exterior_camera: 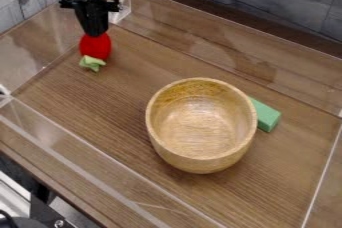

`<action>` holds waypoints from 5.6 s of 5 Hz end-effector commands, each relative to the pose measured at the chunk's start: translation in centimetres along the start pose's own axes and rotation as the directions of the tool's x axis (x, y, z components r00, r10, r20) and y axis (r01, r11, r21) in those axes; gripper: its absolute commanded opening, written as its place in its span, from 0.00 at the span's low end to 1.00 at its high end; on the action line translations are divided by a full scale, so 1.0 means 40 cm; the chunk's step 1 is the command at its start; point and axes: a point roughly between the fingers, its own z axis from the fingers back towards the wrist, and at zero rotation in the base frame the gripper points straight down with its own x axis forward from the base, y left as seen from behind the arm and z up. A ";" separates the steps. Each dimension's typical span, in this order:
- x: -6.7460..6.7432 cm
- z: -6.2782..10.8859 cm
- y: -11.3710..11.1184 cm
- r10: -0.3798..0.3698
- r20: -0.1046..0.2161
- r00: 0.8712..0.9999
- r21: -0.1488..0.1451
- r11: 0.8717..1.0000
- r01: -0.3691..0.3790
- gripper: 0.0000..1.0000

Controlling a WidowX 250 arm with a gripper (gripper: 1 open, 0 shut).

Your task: Move the red fruit to the right

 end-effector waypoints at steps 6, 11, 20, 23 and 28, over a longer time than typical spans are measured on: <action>0.085 0.149 -0.051 -0.122 0.122 0.985 0.027 0.992 0.120 1.00; 0.105 0.095 0.019 -0.144 0.068 0.987 0.062 0.988 0.140 0.00; 0.085 0.110 -0.127 -0.197 0.087 0.977 0.063 0.979 0.192 1.00; 0.074 0.079 -0.001 -0.139 0.050 0.989 0.072 0.988 0.135 1.00; 0.030 -0.074 0.017 -0.052 -0.008 0.999 0.082 0.995 0.053 1.00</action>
